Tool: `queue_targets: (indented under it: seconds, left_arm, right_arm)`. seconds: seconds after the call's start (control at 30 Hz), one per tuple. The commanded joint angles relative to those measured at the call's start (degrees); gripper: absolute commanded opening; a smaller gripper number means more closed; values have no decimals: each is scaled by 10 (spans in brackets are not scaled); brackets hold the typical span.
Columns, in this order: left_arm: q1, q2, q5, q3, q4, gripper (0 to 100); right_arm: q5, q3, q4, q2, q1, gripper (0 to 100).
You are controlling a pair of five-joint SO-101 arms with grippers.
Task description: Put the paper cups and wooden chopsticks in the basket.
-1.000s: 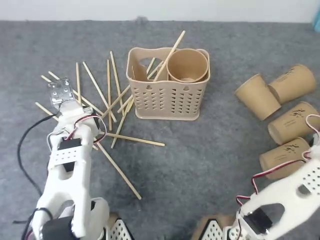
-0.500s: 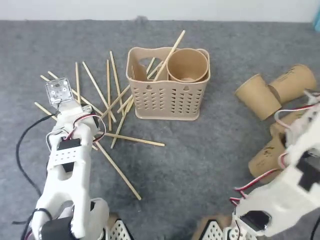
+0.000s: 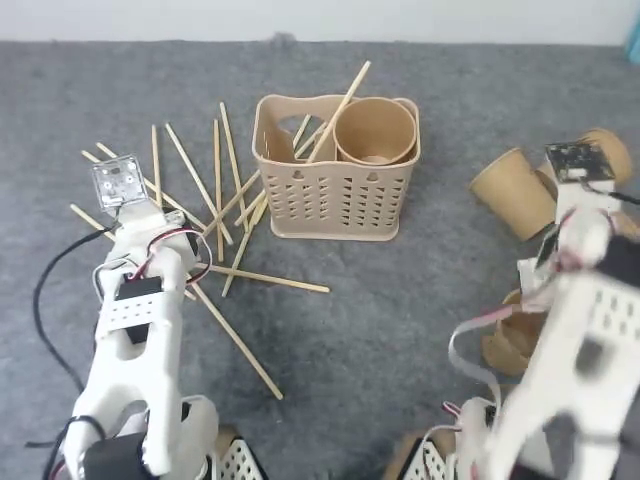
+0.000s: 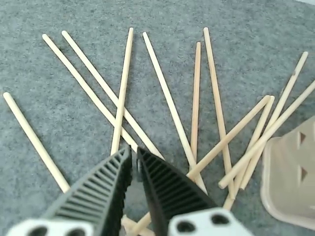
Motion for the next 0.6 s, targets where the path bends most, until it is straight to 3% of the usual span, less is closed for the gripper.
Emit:
queue_targets:
  seconds: [0.0,0.17,0.57]
  left_arm:
    - [-4,3,-8,-11,-17,13]
    - [-5,3,-8,-10,-17,13]
    - [-5,3,-31,-9,-17,14]
  right_arm:
    - [-4,9,11,-109,-7,149]
    - [21,47,-3,-129,-3,144]
    - [101,121,-102,-24,129,176]
